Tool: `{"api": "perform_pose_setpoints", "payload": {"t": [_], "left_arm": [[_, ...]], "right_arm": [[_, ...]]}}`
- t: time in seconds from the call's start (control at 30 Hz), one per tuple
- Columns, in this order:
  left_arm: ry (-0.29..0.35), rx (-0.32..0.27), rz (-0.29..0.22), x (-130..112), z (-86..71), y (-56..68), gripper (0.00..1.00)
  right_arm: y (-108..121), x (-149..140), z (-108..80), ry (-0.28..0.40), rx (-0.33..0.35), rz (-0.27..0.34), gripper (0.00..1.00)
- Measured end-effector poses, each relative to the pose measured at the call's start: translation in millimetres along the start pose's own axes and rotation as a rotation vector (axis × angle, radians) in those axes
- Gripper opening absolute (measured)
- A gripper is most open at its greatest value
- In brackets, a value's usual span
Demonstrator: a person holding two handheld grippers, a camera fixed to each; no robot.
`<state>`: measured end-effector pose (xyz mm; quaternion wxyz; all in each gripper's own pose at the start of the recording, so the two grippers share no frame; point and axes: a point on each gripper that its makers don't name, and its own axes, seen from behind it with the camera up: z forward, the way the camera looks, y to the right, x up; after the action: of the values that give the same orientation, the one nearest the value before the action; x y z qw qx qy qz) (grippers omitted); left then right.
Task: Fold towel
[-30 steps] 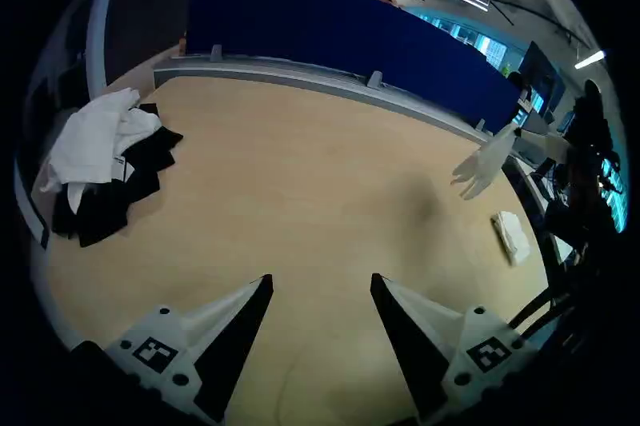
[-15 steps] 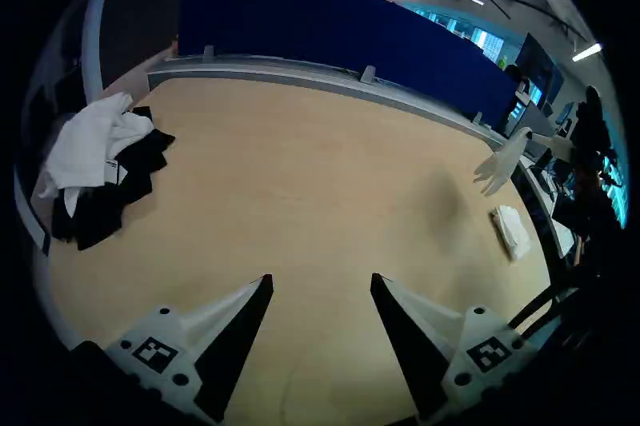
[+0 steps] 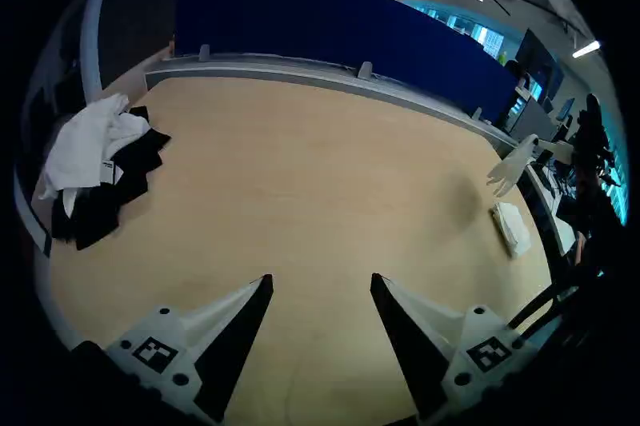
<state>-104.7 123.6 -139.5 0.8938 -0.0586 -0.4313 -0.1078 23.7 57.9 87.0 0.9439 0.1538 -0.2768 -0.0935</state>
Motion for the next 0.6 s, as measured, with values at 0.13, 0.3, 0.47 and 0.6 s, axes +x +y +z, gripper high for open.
{"api": "perform_pose_setpoints", "payload": {"t": [0.13, 0.3, 0.47, 0.6], "left_arm": [[-0.002, -0.001, 0.009, 0.7, 0.0, 4.3, 0.90], [-0.004, -0.002, 0.018, 0.1, -1.3, 9.4, 0.90], [-0.008, -0.002, 0.027, -1.4, -2.9, 12.9, 0.90], [-0.011, -0.005, 0.035, -1.6, -3.7, 15.9, 0.90]], "right_arm": [[11.2, -8.6, 0.9, -0.011, -0.008, 0.010, 0.04], [23.6, -25.6, -0.1, -0.036, -0.019, 0.020, 0.04], [36.7, -48.4, -8.0, -0.063, -0.039, 0.039, 0.04], [49.7, -71.3, -18.4, -0.088, -0.065, 0.070, 0.04]]}}
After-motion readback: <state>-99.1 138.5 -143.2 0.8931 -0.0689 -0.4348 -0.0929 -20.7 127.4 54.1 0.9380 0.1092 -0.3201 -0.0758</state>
